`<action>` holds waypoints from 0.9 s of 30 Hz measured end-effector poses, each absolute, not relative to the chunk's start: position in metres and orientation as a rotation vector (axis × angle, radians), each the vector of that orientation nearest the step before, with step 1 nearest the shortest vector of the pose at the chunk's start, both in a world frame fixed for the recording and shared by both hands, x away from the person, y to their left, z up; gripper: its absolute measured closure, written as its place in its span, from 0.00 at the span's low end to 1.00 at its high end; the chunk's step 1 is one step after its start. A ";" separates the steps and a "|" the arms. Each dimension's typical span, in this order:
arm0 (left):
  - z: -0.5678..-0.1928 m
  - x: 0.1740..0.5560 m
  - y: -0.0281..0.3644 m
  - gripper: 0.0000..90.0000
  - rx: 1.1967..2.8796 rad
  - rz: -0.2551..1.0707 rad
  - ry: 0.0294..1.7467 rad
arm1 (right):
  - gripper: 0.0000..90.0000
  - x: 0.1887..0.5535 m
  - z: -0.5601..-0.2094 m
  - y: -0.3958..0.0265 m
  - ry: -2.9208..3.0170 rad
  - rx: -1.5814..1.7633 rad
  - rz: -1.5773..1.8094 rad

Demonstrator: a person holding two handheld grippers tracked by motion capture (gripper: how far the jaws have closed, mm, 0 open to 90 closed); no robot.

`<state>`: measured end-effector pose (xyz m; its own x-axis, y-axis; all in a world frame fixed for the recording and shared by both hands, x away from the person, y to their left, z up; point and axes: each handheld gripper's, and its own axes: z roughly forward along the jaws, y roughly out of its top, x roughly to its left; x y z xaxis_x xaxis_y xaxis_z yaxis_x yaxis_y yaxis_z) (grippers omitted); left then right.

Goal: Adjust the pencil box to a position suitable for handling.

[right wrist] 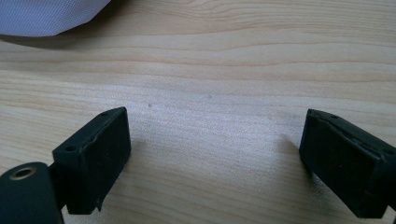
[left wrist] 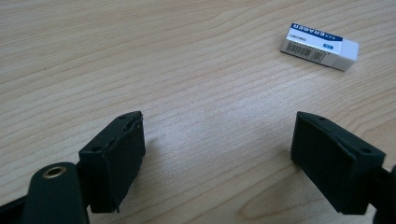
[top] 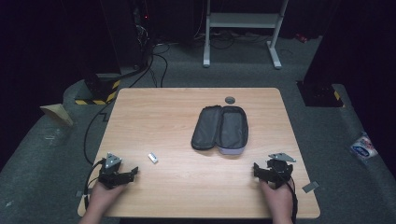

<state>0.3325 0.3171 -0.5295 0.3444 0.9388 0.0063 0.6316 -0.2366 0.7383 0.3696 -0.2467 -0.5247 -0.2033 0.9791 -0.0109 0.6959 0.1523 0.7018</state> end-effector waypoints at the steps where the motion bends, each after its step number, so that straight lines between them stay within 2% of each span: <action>1: -0.530 0.332 0.317 0.20 1.964 0.612 1.368 | 0.10 0.369 -0.525 -0.247 1.964 1.594 0.796; 27: -0.530 0.331 0.317 0.20 1.962 0.610 1.369 | 0.11 0.368 -0.525 -0.248 1.979 1.578 0.801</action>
